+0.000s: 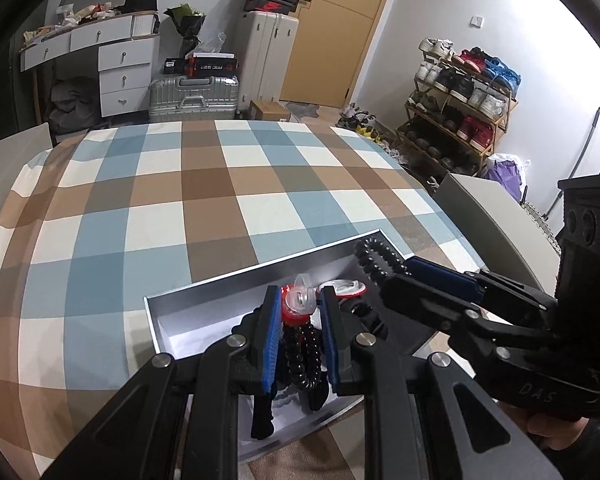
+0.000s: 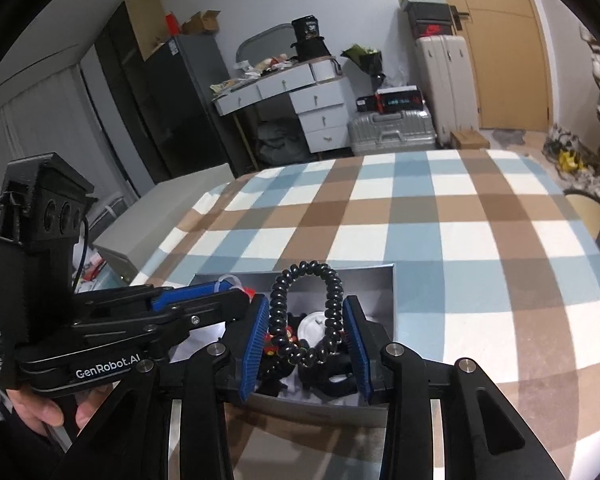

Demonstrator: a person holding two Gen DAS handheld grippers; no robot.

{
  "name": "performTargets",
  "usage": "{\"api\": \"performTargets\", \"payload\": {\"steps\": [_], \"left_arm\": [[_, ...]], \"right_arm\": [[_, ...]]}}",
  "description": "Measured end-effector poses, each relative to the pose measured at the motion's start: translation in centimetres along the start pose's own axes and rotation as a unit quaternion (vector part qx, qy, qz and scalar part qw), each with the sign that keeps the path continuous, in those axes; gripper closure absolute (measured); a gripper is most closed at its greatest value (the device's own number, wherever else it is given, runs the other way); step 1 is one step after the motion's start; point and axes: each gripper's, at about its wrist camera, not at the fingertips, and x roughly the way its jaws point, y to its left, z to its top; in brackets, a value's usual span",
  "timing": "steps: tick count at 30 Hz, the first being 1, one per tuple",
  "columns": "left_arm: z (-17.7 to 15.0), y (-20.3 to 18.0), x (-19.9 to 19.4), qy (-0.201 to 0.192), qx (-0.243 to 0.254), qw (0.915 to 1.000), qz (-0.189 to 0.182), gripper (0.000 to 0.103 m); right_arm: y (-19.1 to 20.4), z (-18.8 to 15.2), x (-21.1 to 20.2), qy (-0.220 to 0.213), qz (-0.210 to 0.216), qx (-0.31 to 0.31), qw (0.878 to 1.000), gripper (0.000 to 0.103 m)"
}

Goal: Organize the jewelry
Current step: 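Carry both items into the grey box and open both tools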

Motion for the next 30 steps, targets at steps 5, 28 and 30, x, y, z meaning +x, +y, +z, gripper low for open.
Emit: {"api": "performTargets", "payload": {"steps": [5,28,30], "left_arm": [[0.1,0.0,0.3,0.004,0.002,1.0,-0.008,0.089],[0.2,-0.3,-0.1,0.005,0.008,0.9999,-0.014,0.06],[0.2,-0.3,-0.4,0.001,0.008,0.9999,-0.012,0.06]], "right_arm": [[0.1,0.0,0.1,-0.001,0.005,-0.003,1.0,0.065],[-0.7,0.1,-1.0,-0.027,0.008,0.016,0.999,0.05],[-0.7,0.1,-1.3,-0.028,0.01,0.016,0.999,0.048]]}}
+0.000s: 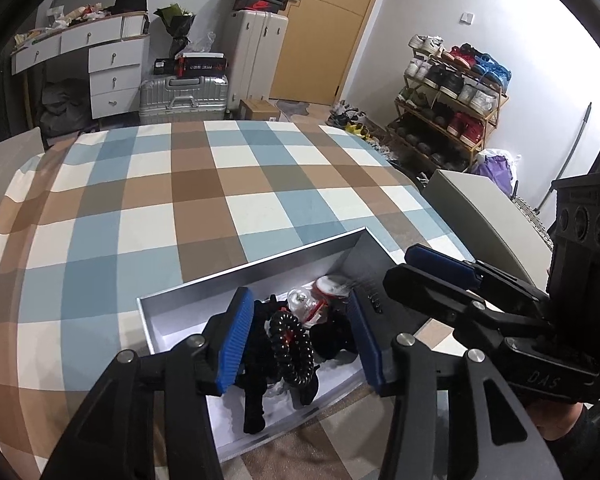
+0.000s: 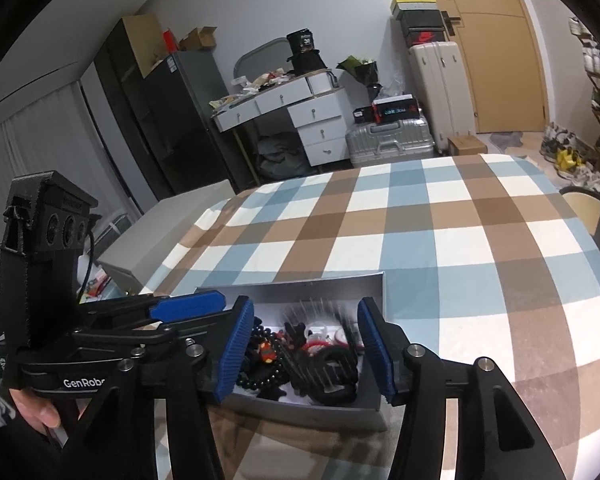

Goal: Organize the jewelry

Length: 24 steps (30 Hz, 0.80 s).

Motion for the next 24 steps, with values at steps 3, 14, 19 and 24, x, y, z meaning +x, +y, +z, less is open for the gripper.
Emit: {"api": "performTargets", "payload": {"steps": [3,14,19,24], "left_arm": [[0.0,-0.1,-0.6,-0.009,0.002,0.9999,0.009,0.06],[-0.2,-0.1,-3.9,-0.072,-0.016,0.9962,0.047,0.037],[-0.1,-0.1,-6.0,-0.121,-0.029,0.9888,0.082,0.02],[-0.5,-0.5,-7.4,-0.153,-0.023,0.9814,0.113,0.014]], "right_arm": [[0.3,0.1,-0.6,-0.007,0.001,-0.004,1.0,0.045],[1.6,0.1,-5.7,-0.097,-0.015,-0.013,0.995,0.027],[2.2,0.2,-8.0,-0.128,-0.014,-0.015,0.992,0.019],[3.4,0.1,-9.8,-0.158,-0.021,-0.032,0.987,0.011]]}}
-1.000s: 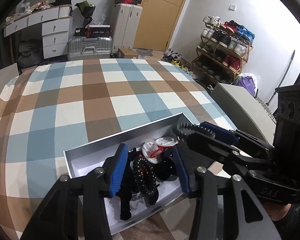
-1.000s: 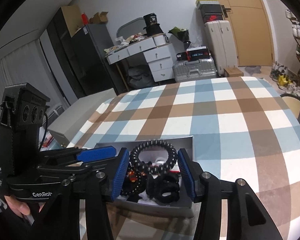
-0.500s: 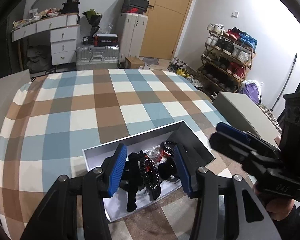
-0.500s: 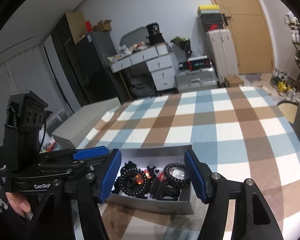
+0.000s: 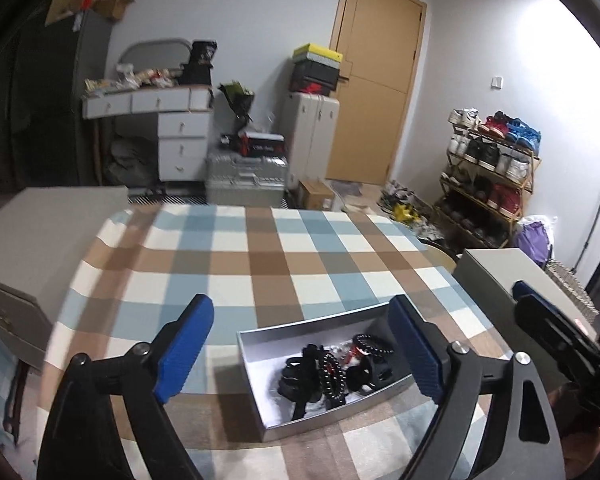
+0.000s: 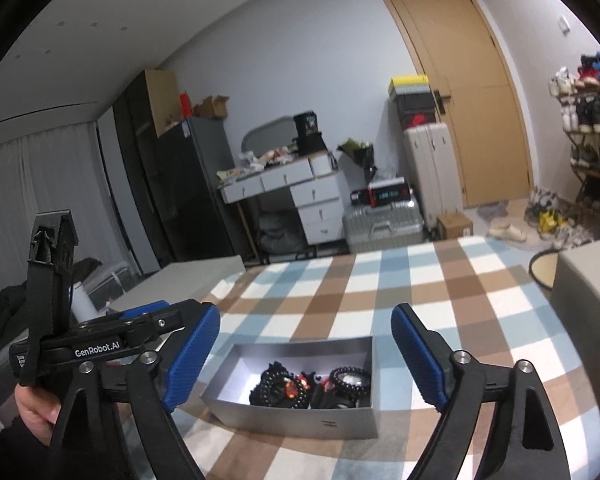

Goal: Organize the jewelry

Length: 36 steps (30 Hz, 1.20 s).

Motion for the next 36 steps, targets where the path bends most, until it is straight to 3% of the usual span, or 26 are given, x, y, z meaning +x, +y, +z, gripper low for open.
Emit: {"api": "performTargets", "payload": {"steps": [5,10,13,15,25,36], "left_arm": [[-0.1,0.1,-1.7,-0.035,-0.004,0.9989,0.031,0.001],[-0.5,1.0,-3.2,-0.073,-0.02,0.9963,0.041,0.001],[-1.1,1.3,-3.3,-0.093,-0.021,0.9926,0.075,0.001],[-1.7,1.5,-2.9,-0.099,-0.018,0.9889,0.109,0.001],[-5.9,2.5,-0.3,-0.128,0.016,0.9762,0.175,0.001],[-6.8,2.6,-0.5,-0.123,0.02,0.98,0.156,0.001]], "right_arm": [[1.2,0.1,-1.2,-0.016,-0.001,-0.021,1.0,0.009],[1.5,-0.2,-2.2,-0.038,-0.006,-0.026,0.999,0.003],[1.4,-0.7,-2.4,-0.056,-0.013,-0.034,0.998,0.0],[1.4,-1.3,-2.3,-0.065,-0.031,-0.046,0.996,0.0],[1.1,-5.0,-0.7,-0.083,-0.11,-0.126,0.982,0.0],[0.0,-6.1,1.4,-0.026,-0.116,-0.122,0.985,0.0]]}}
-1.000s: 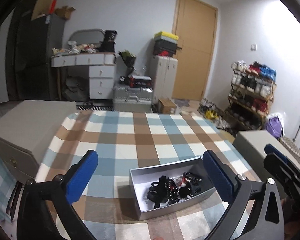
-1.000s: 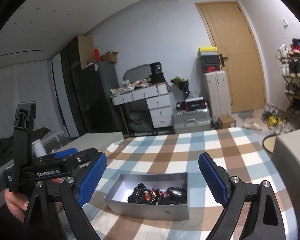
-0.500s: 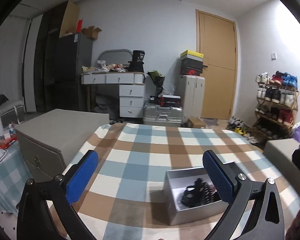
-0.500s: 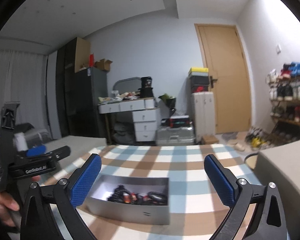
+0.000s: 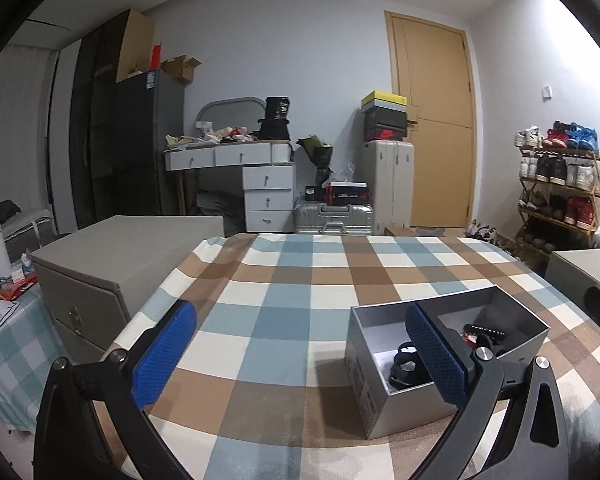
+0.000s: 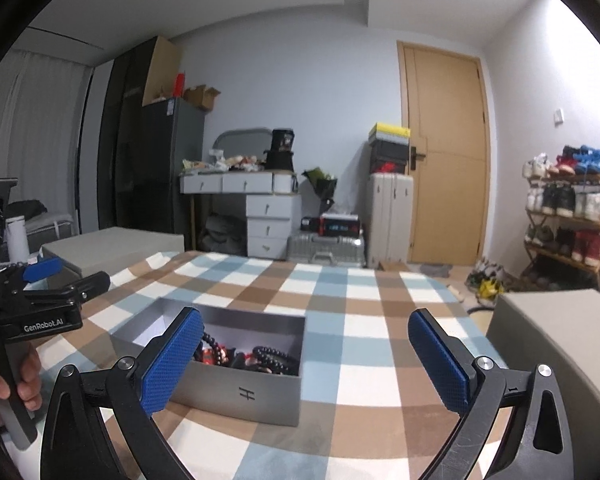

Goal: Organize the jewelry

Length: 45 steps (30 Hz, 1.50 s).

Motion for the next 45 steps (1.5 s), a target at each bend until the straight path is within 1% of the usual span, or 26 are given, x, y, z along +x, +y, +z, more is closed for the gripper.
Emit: {"api": "performTargets", "payload": {"steps": [3,5,11,16,24,27,45], "left_arm": [[0.08,-0.09,-0.06,0.002,0.002,1.0,-0.001,0.001],[0.04,-0.17,0.15,0.003,0.0,1.0,-0.001,0.001],[-0.13,-0.01,0.28,0.003,0.001,1.0,-0.002,0.001],[-0.06,0.03,0.22,0.003,0.0,1.0,-0.002,0.001],[-0.1,-0.02,0.29,0.003,0.0,1.0,-0.002,0.001],[-0.1,-0.13,0.34,0.004,0.003,1.0,-0.008,0.001],[-0.08,-0.14,0.3,0.004,0.002,1.0,-0.008,0.001]], "right_arm": [[-0.71,-0.27,1.2,0.036,-0.007,0.018,0.999,0.0],[-0.91,-0.34,1.17,0.041,-0.008,0.023,0.999,0.0],[-0.09,-0.38,0.66,0.036,0.008,0.001,0.999,0.0],[-0.91,-0.37,0.48,0.028,-0.004,0.02,0.999,0.0],[-0.85,-0.23,0.34,0.025,-0.002,0.017,1.0,0.0],[-0.9,-0.25,0.26,0.025,-0.002,0.017,1.0,0.0],[-0.89,-0.23,0.26,0.025,-0.002,0.017,1.0,0.0]]}}
